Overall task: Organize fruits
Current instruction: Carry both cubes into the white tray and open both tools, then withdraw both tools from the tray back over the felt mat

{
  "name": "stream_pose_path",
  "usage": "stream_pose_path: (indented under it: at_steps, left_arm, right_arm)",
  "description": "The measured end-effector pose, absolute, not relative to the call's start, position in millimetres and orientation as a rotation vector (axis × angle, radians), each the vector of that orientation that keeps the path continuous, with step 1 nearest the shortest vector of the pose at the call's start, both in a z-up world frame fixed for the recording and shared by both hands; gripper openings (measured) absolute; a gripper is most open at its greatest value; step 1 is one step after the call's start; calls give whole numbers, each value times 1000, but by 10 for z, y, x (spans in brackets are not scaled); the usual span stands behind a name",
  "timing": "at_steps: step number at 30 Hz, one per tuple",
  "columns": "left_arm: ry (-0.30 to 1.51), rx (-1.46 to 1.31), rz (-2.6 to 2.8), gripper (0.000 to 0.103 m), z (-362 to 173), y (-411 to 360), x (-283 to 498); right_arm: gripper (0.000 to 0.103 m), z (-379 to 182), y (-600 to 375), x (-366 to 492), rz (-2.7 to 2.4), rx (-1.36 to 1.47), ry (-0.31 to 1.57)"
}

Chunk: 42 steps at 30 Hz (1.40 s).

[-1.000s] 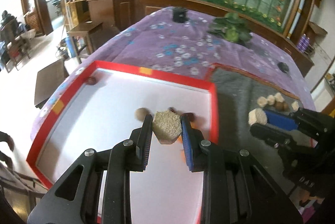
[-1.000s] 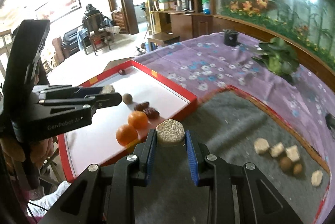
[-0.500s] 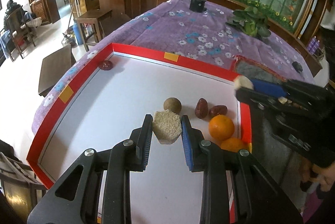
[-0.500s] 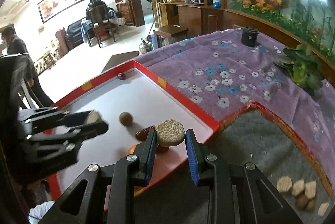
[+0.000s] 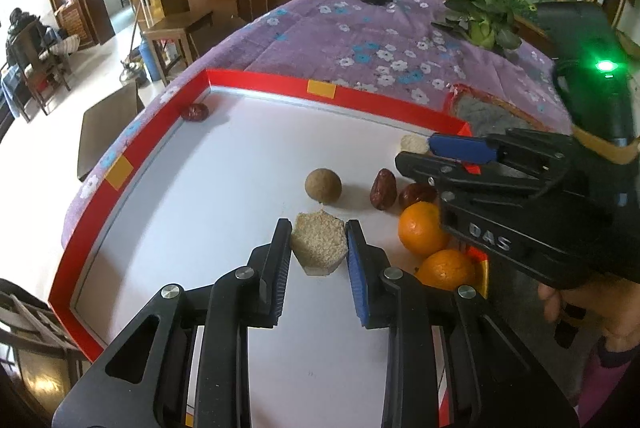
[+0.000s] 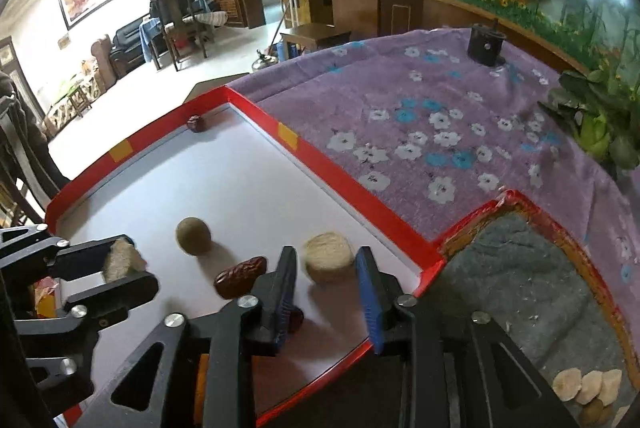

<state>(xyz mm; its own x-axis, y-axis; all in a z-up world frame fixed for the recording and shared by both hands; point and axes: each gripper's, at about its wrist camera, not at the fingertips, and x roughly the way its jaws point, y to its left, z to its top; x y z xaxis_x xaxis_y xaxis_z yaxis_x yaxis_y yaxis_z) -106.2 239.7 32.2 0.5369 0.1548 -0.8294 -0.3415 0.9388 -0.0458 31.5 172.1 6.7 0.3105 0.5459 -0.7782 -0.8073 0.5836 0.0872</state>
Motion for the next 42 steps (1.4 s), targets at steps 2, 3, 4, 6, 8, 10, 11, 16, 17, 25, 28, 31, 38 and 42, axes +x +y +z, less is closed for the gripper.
stream_pose_path:
  at_steps: [2, 3, 4, 6, 8, 10, 11, 16, 17, 25, 28, 31, 38, 42]
  left_arm:
    - [963, -222, 296, 26, 319, 2407, -1063]
    - [962, -225, 293, 28, 319, 2410, -1068]
    - [960, -228, 292, 30, 322, 2410, -1072]
    - [952, -231, 293, 47, 340, 2404, -1085]
    - [929, -233, 292, 55, 390, 2386, -1113]
    - [913, -227, 296, 57, 442, 2350, -1132]
    - [907, -220, 300, 57, 463, 2323, -1136]
    - [889, -214, 285, 57, 533, 2147, -1126]
    - [886, -209, 277, 57, 546, 2092, -1120]
    - [879, -172, 197, 57, 605, 1638, -998]
    - [883, -162, 166, 57, 606, 1484, -936]
    - [890, -163, 137, 57, 589, 1326, -866]
    - [923, -171, 44, 56, 521, 957, -604]
    - [946, -154, 16, 56, 458, 789, -424]
  right_arm:
    - [37, 118, 1665, 281, 928, -330, 858]
    - [38, 155, 1633, 250, 928, -329, 846]
    - [38, 193, 1600, 216, 925, -329, 835]
    - [38, 256, 1519, 163, 929, -322, 821]
    - [38, 321, 1396, 99, 927, -308, 805]
    - [42, 377, 1267, 41, 916, -296, 787]
    - [43, 396, 1205, 22, 908, -291, 779]
    - [44, 451, 794, -67, 862, -222, 767]
    - [44, 445, 695, -88, 842, -213, 768]
    - [44, 398, 19, -152, 739, -146, 780]
    - [45, 376, -215, -176, 698, -128, 784]
    - [45, 367, -477, -183, 651, -116, 785]
    - [47, 295, -1098, -158, 545, -54, 801]
    - [47, 232, -1334, -112, 512, -17, 810]
